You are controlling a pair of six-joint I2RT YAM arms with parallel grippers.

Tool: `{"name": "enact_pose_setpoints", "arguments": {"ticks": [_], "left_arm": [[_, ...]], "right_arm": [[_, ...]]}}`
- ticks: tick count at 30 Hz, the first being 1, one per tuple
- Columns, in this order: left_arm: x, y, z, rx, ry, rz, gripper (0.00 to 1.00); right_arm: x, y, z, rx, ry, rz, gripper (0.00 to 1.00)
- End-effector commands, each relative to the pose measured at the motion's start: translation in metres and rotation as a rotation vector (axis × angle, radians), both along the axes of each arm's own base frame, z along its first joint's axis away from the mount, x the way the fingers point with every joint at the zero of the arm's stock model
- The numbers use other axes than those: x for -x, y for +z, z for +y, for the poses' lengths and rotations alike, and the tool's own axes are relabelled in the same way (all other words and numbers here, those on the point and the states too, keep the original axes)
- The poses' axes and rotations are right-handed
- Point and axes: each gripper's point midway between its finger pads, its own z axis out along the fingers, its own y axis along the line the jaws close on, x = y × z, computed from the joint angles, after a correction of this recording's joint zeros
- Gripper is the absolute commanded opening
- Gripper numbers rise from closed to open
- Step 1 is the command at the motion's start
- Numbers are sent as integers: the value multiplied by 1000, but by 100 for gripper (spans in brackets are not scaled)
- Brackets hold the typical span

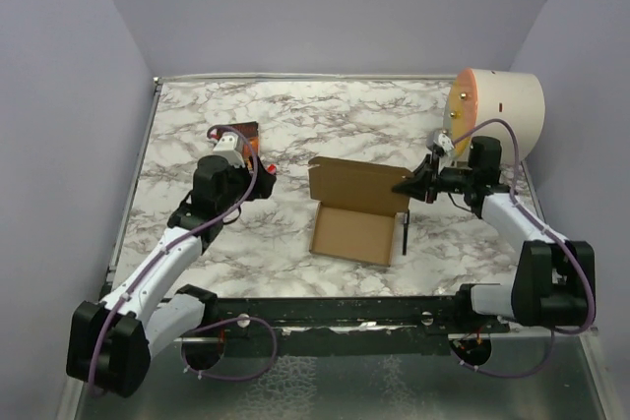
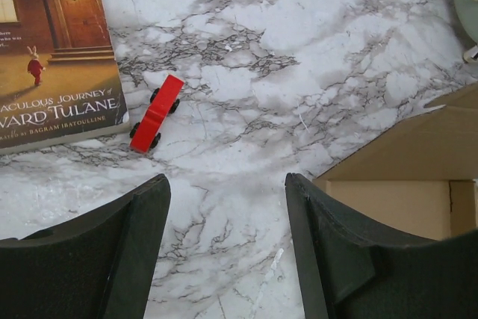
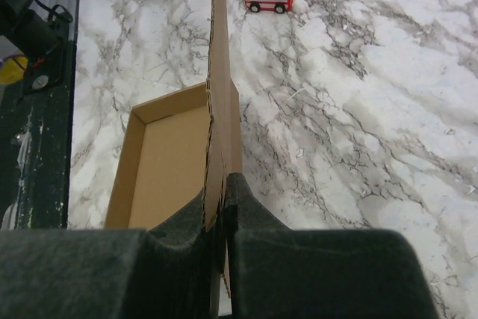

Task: Fold the paper box

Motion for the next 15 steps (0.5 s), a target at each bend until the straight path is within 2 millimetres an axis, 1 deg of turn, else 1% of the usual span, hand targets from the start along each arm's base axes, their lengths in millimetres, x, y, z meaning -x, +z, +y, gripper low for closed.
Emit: {"name": "enact_pose_setpoints", "arguments": {"ticks": [1, 4, 7, 10, 12, 15], "left_arm": [[-16, 9, -2, 2, -125, 38, 66], [-28, 8, 5, -10, -136, 62, 65], [-32, 12, 6, -9, -158, 67, 65], [-30, 11, 8, -29, -165, 60, 65], [-26, 7, 12, -39, -154, 56, 65], [-17, 3, 14, -26, -143, 48, 65]], "right_arm": [[-25, -2, 1, -30, 27, 55, 4], [-43, -4, 4, -35, 79, 78, 4], [-57, -11, 9, -17, 114, 65, 4], [-64, -21, 10, -13, 127, 77, 4], [-69, -27, 10, -8, 130, 85, 6], [-77, -35, 11, -2, 136, 102, 12]]}}
